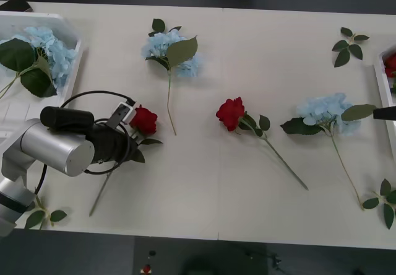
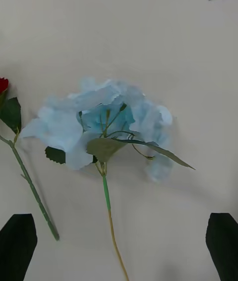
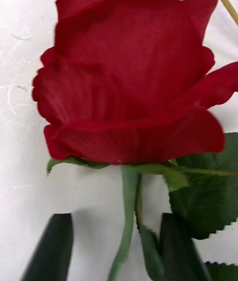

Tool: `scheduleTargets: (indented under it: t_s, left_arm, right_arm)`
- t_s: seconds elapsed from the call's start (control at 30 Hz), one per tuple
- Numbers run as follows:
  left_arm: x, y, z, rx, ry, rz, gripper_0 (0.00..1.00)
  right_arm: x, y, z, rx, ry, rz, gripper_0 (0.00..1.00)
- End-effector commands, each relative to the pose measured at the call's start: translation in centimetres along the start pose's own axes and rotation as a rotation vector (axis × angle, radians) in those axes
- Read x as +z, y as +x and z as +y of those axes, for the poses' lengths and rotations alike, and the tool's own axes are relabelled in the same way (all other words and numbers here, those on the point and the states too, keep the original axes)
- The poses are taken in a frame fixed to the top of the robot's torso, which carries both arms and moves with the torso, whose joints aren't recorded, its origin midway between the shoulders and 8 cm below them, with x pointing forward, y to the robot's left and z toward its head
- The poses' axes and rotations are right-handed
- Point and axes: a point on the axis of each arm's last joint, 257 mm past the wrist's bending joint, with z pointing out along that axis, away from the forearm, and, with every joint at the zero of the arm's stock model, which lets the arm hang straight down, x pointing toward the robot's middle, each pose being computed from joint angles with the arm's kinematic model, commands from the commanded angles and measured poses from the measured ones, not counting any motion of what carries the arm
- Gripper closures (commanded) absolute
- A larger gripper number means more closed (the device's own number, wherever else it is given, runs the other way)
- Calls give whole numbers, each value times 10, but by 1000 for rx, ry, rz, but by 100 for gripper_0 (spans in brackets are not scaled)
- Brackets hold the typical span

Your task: Put the red flowers into the right box and the blue flowers into the left box

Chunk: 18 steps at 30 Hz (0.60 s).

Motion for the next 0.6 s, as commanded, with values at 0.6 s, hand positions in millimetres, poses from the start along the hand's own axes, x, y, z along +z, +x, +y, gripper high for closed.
scheduleTargets:
  t_s: [0.6]
  left_arm:
    - [-62,-121,33,-27,-34,-295,100]
  right_arm:
    - [81,47,40,-251,58,29,0]
